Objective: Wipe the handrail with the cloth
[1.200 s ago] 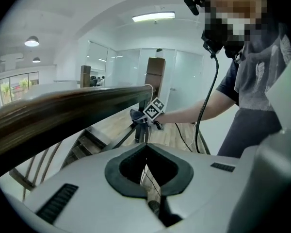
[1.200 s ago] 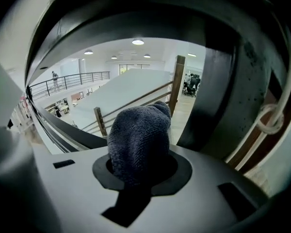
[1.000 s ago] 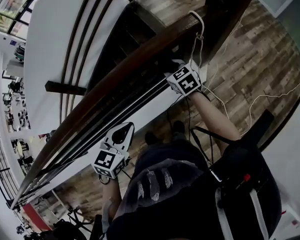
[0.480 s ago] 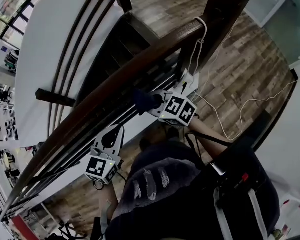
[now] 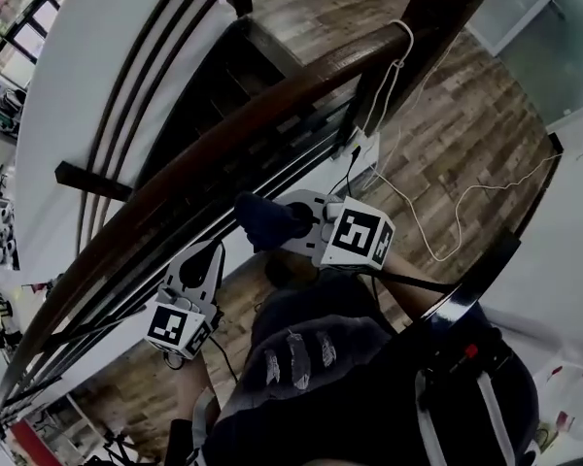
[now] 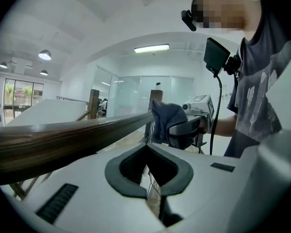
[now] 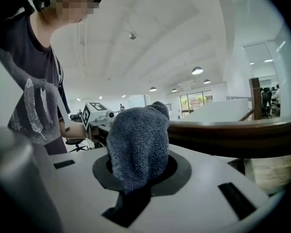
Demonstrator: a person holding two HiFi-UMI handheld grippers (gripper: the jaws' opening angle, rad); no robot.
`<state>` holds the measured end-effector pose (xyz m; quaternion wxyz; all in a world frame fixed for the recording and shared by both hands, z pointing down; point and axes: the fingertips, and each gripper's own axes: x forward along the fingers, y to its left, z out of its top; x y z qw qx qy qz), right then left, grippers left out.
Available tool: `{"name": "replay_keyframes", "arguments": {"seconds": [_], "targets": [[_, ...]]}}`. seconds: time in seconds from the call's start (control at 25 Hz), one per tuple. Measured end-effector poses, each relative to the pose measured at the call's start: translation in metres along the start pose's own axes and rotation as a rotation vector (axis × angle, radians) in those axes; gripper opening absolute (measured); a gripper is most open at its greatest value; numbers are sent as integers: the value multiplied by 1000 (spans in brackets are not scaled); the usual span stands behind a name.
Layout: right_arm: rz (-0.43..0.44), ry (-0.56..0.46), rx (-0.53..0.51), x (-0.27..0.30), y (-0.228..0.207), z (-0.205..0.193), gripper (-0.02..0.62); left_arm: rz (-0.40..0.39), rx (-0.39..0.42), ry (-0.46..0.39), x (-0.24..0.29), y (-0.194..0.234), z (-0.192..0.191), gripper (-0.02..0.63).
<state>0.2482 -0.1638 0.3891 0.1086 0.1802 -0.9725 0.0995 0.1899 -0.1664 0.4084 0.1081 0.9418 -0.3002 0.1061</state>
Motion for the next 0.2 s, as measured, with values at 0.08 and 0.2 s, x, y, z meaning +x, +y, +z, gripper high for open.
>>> {"name": "replay_keyframes", "arguments": {"seconds": [0.08,0.2], "targets": [[22,-47,21,-9,16,7,67,8,12,-4,-8,-14,4,6],[72,-113,38,-34,41,14,67,18,17,-17,-13,-47,8,6]]}}
